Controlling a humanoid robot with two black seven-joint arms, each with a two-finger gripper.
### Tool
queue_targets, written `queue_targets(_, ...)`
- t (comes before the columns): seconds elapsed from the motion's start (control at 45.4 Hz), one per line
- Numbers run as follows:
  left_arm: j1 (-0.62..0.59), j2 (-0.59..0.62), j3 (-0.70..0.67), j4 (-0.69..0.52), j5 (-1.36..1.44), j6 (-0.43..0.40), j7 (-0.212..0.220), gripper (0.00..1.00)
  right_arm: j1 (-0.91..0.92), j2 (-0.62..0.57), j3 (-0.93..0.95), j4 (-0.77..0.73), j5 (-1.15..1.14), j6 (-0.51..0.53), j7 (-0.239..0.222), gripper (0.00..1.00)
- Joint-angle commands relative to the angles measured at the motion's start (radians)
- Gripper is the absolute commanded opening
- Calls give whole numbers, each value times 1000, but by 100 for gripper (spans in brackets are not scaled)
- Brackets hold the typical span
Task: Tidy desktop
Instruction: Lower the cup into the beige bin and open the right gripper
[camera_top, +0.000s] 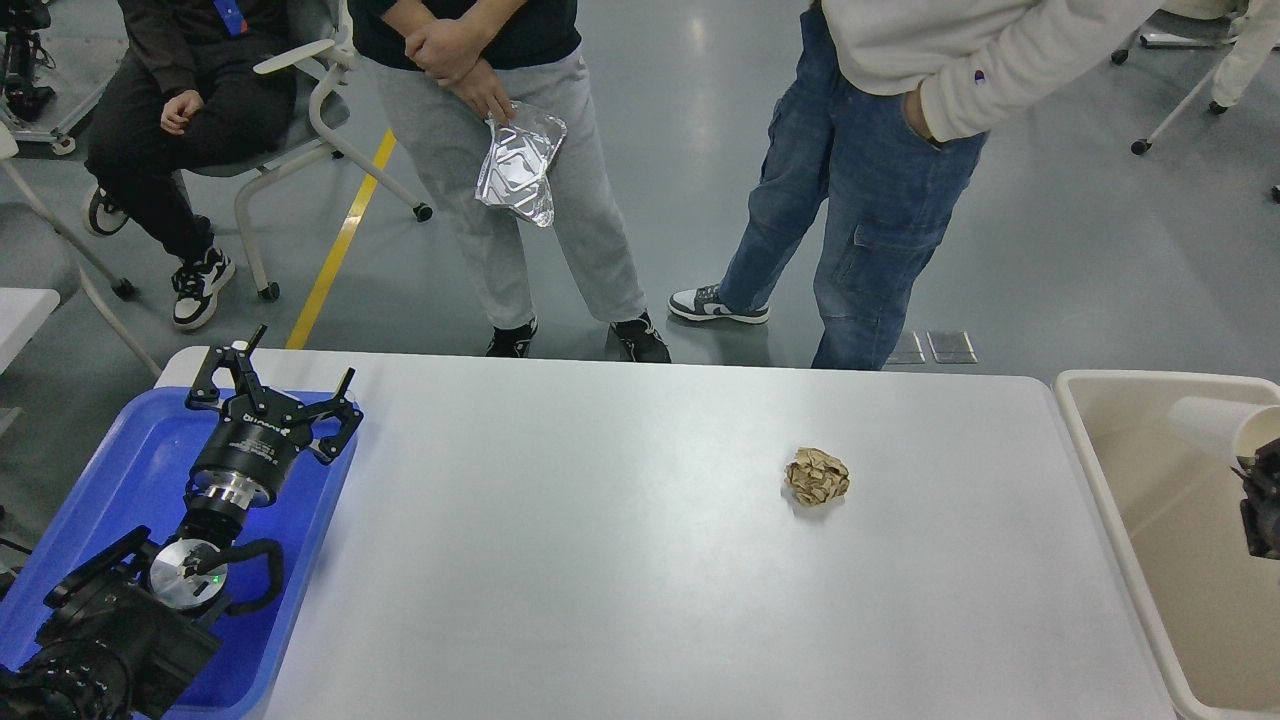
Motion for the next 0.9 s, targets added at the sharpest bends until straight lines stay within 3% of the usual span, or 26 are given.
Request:
queue_targets(0.0,0,0,0,1,0,0,0,100,-41,152,22,-190,50,-6,-14,0)
queue_targets(0.22,0,0,0,1,0,0,0,100,-48,232,21,-317,44,-19,-41,0)
queue_targets(0.419,0,2,0,0,0,0,0,100,-56,244,27,-322,50,-97,-43,0)
queue_targets(0.882,0,0,0,1,0,0,0,100,-73,241,34,-322,57,-120,-43,0)
